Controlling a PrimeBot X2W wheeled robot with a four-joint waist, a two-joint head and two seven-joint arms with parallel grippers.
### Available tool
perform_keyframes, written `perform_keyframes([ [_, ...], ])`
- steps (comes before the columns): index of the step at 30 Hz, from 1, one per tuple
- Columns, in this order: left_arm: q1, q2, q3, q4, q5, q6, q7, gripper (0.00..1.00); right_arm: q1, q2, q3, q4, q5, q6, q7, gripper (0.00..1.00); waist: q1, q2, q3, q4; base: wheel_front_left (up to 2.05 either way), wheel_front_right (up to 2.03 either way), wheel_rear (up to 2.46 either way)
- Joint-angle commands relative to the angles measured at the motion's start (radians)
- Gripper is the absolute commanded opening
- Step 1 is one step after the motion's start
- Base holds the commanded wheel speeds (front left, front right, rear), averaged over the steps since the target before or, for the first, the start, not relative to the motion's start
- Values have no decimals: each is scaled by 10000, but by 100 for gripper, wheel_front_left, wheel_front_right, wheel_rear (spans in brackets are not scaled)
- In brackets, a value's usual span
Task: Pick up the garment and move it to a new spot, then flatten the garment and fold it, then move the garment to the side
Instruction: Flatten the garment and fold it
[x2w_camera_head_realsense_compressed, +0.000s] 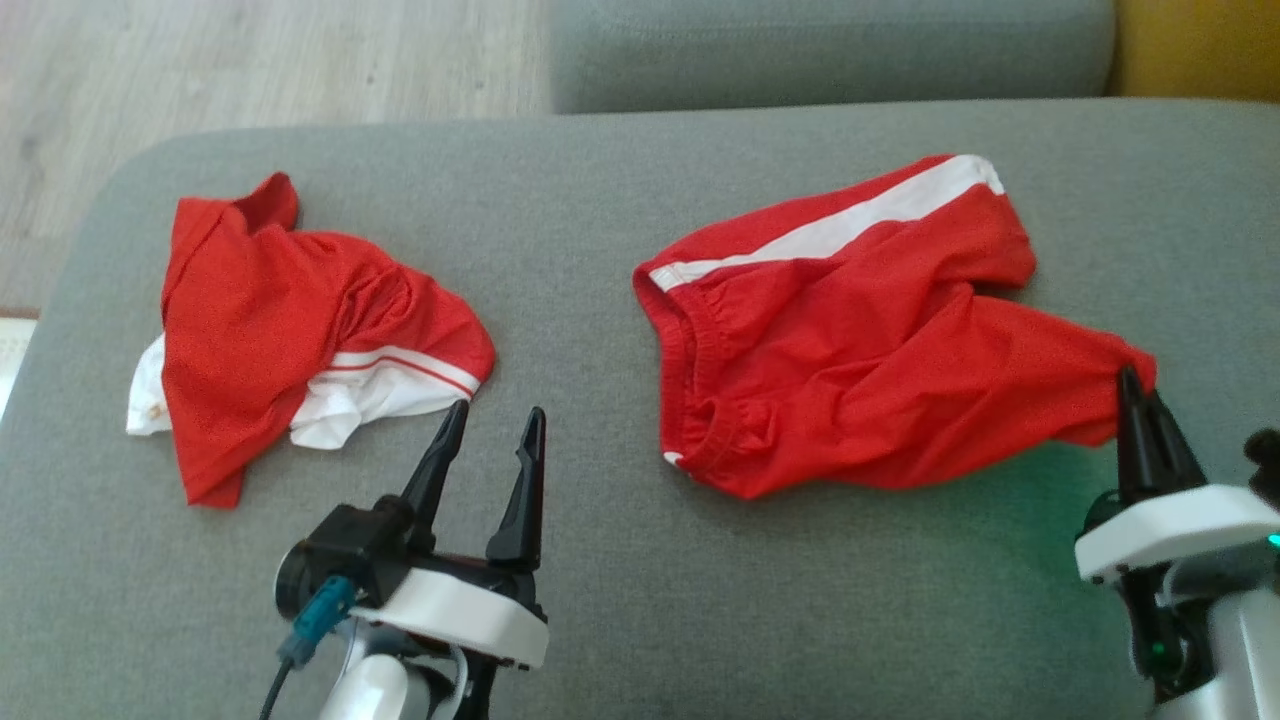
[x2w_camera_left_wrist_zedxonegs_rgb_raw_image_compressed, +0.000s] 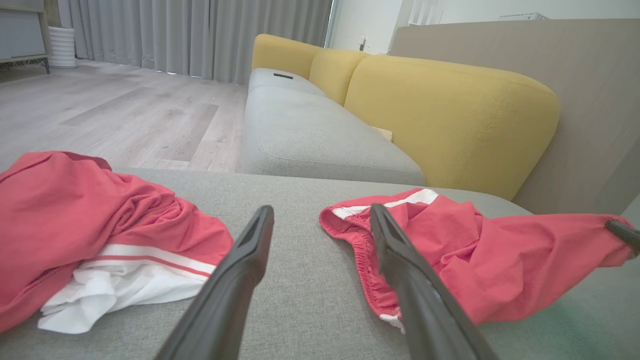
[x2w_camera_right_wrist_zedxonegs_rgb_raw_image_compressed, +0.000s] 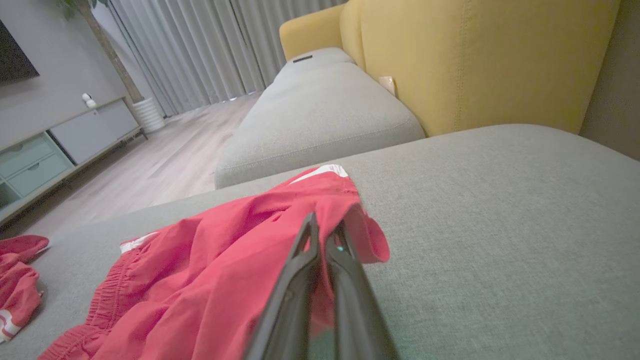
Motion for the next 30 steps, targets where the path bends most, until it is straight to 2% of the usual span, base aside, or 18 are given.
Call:
perform_keyframes([
  [1, -395, 5, 300, -417, -64, 3, -122, 100, -399, -156, 128, -654, -175, -9, 217, 0, 0, -1, 173, 102, 0, 0, 0],
  [6, -581, 5, 159, -436, -128, -2, -122, 100, -858, -234, 93, -908, -507, -9, 785, 0, 0, -1, 505, 330, 0, 0, 0],
  [11, -855, 5, -13, -422, -221, 6, -122, 100, -1923, -443, -1, -307, -936, -9, 1354, 0, 0, -1, 905, 700, 0, 0, 0],
  [18, -1169, 5, -228, -407, -348, 34, -122, 100, -3461, -914, -331, 1792, -1970, -9, 1991, 0, 0, -1, 1278, 1228, 0, 0, 0],
  [22, -1280, 5, -298, -429, -416, 88, -122, 100, -4073, -1135, -910, 3198, -2915, -9, 2307, 0, 0, -1, 1386, 1385, 0, 0, 0],
  [24, -1315, 5, -330, -441, -449, 129, -122, 100, -4329, -1260, -1406, 4070, -3813, -9, 2635, 0, 0, -1, 1419, 1415, 0, 0, 0],
  [25, -1322, 5, -336, -441, -460, 142, -122, 100, -4437, -1209, -1598, 4206, -3991, -9, 2557, 38, 0, -1, 1424, 1407, 0, 0, 0],
  [26, -1329, 5, -334, -440, -467, 157, -122, 100, -4538, -1113, -1722, 4299, -4111, -9, 2413, 100, 0, -1, 1427, 1380, 0, 0, 0],
  [30, -1327, 5, -276, -400, -450, 177, -122, 100, -4758, -837, -1831, 4604, -4295, -9, 1937, 100, 0, -1, 1363, 1148, 0, 0, 0],
])
